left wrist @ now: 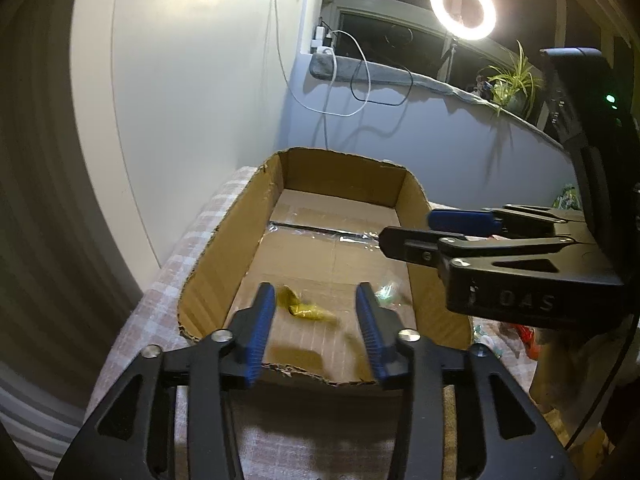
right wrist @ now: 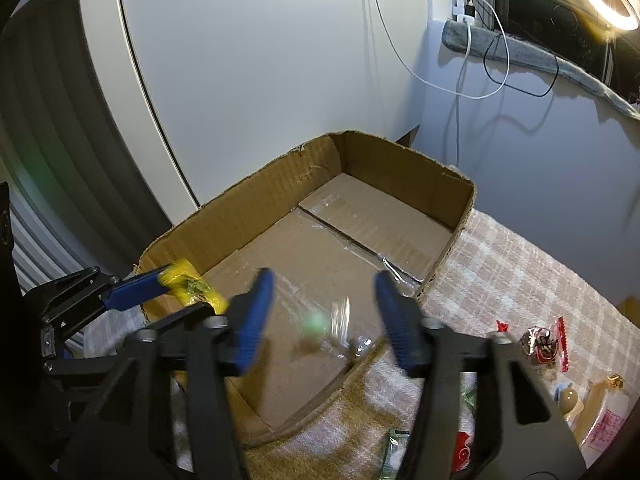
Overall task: Organize snacks
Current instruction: 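Carry both candies into the cardboard box and open both grippers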
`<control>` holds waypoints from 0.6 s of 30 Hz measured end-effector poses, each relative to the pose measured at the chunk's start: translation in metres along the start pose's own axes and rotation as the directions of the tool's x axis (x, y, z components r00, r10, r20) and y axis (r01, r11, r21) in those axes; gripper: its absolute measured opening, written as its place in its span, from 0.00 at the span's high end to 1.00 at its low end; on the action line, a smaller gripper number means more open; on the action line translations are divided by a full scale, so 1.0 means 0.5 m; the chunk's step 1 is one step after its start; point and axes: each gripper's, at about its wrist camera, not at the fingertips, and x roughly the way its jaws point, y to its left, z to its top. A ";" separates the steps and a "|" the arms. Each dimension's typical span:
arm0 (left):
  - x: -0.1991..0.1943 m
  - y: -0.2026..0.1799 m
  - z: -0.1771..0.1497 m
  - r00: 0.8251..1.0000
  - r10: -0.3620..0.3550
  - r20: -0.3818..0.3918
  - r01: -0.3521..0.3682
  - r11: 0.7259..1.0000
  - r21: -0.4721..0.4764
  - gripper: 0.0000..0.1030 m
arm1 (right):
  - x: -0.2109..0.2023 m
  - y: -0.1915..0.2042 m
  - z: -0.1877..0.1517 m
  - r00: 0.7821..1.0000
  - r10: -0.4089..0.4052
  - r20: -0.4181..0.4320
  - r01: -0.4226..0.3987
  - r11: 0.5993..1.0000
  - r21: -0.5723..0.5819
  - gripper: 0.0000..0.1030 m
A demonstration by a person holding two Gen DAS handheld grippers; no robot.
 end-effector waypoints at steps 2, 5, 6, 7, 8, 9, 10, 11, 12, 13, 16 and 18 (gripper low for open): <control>-0.004 0.000 0.000 1.000 -0.001 0.003 0.001 1.000 -0.004 0.59 | -0.006 0.000 0.001 1.000 0.000 0.006 0.000 1.000 0.001 0.41; -0.009 -0.003 0.001 1.000 0.000 0.009 0.000 1.000 0.000 0.59 | -0.017 -0.005 0.001 1.000 -0.004 0.015 0.004 1.000 0.011 0.41; -0.012 -0.005 0.001 1.000 0.000 0.013 0.000 1.000 0.003 0.59 | -0.022 -0.008 0.001 1.000 -0.004 0.018 0.004 1.000 0.017 0.41; -0.016 -0.007 0.000 1.000 -0.002 0.016 0.002 1.000 0.005 0.59 | -0.029 -0.011 0.000 1.000 -0.005 0.023 0.004 1.000 0.023 0.41; -0.018 -0.009 0.000 1.000 -0.003 0.018 0.003 1.000 0.006 0.59 | -0.035 -0.014 -0.002 1.000 -0.003 0.026 0.003 1.000 0.028 0.41; -0.022 -0.012 0.000 1.000 -0.004 0.020 0.004 1.000 0.005 0.59 | -0.043 -0.018 -0.004 1.000 -0.003 0.030 0.002 0.999 0.034 0.41; -0.024 -0.013 0.000 1.000 -0.005 0.021 0.005 1.000 0.003 0.59 | -0.051 -0.020 -0.007 0.999 -0.005 0.034 0.003 0.999 0.037 0.41; -0.027 -0.016 -0.001 1.000 -0.007 0.023 0.007 1.000 0.001 0.59 | -0.059 -0.023 -0.010 0.999 -0.008 0.037 0.006 0.999 0.039 0.41; -0.030 -0.017 0.000 1.000 -0.009 0.024 0.009 1.000 0.000 0.59 | -0.068 -0.026 -0.013 0.999 -0.011 0.040 0.009 0.999 0.041 0.41; -0.034 -0.021 -0.001 1.000 -0.011 0.026 0.011 1.000 -0.001 0.59 | -0.077 -0.029 -0.017 0.999 -0.012 0.044 0.010 0.999 0.044 0.41; -0.046 -0.034 -0.003 0.999 -0.022 0.034 0.022 1.000 0.000 0.59 | -0.112 -0.045 -0.031 0.998 -0.018 0.057 0.015 0.998 0.062 0.41; -0.051 -0.045 -0.004 0.999 -0.031 0.036 0.031 1.000 0.005 0.59 | -0.133 -0.058 -0.039 0.998 -0.024 0.066 0.019 0.997 0.075 0.41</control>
